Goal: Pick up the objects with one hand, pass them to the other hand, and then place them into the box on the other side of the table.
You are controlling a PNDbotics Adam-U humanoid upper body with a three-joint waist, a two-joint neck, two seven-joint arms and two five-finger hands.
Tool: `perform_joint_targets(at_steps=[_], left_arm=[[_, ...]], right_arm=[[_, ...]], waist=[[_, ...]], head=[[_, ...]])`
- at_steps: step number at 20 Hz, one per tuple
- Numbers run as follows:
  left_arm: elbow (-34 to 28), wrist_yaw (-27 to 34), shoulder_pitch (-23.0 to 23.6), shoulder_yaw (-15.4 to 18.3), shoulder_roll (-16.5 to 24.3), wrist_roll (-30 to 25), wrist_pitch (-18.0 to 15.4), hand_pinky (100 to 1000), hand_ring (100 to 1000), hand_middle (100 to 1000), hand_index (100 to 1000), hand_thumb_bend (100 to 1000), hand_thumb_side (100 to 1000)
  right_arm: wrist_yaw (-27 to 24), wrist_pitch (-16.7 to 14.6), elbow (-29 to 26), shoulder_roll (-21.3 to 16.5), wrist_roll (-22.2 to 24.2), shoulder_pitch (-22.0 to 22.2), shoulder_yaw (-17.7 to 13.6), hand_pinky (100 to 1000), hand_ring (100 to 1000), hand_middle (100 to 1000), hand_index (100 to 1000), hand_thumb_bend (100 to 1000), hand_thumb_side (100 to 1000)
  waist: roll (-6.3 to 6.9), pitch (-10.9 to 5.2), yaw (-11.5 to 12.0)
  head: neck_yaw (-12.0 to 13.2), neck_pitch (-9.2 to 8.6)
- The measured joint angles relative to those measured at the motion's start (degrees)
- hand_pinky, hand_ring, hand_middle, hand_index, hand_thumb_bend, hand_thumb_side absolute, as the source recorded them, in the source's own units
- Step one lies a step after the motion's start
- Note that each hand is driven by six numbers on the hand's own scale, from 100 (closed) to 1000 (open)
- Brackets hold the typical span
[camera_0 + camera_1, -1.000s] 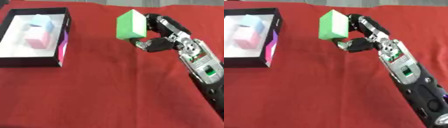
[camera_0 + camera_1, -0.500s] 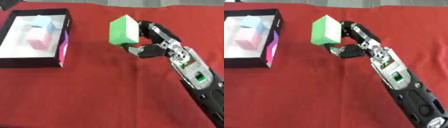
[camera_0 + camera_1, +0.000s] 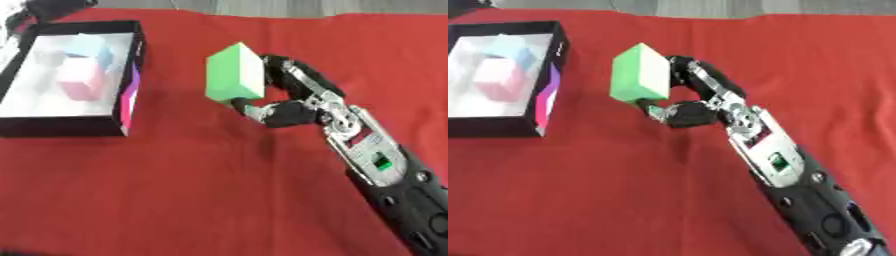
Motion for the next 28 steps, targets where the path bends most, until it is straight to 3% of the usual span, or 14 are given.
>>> perform_joint_targets(at_steps=[7,8,9,11,18,21,28], left_arm=[[-2.8,-3.9,-3.3,-4.5,-0.1,-13.4,-0.7,786,828,776,876,271,698],[-2.9,-4.7,-3.9,-5.1,-0.1,-14.8,-0.7,790,831,779,879,337,668],[-2.9,-5.7,-4.5,-5.7,-0.3,-16.0,-0.7,792,832,779,878,298,694],[-2.8,-7.4,-5.4,-6.9,-1.0,-17.9,-0.7,792,831,773,873,326,690],[-1.7,-12.5,-7.5,-10.3,-3.6,-20.1,-0.6,801,840,782,880,424,670],[-1.8,-14.5,-7.6,-10.9,-4.0,-20.6,-1.1,812,850,786,879,577,664],[-3.0,-20.7,-7.6,-11.1,-4.1,-22.6,-2.5,840,865,781,878,746,665]], right_arm=[[-0.5,-1.6,0.2,0.7,-1.3,0.0,1.1,816,675,463,481,100,179],[-0.7,-1.8,0.2,0.9,-1.5,0.0,1.3,816,676,463,481,100,175],[-0.9,-2.0,0.2,1.0,-1.6,0.0,1.6,816,677,464,482,100,174],[-1.2,-2.3,0.3,1.2,-1.9,0.0,2.0,817,678,464,483,100,167],[-1.2,-2.8,0.4,1.9,-2.0,0.0,2.9,818,679,465,484,100,160],[-0.9,-2.7,0.4,1.9,-1.9,0.0,3.1,819,679,465,484,100,158],[-0.3,-2.3,0.6,2.0,-1.4,0.0,3.2,820,678,465,483,100,158]], waist=[[0.28,-0.50,0.0],[0.28,-0.68,0.0],[0.28,-0.75,0.0],[0.30,-0.76,0.1],[0.33,-0.77,0.1],[0.33,-0.77,0.2],[0.33,-0.77,0.2]], head=[[-0.2,0.04],[-0.2,0.04],[-0.2,0.04],[-0.2,0.04],[-0.5,0.03],[-0.7,0.02],[-1.1,-0.03]])
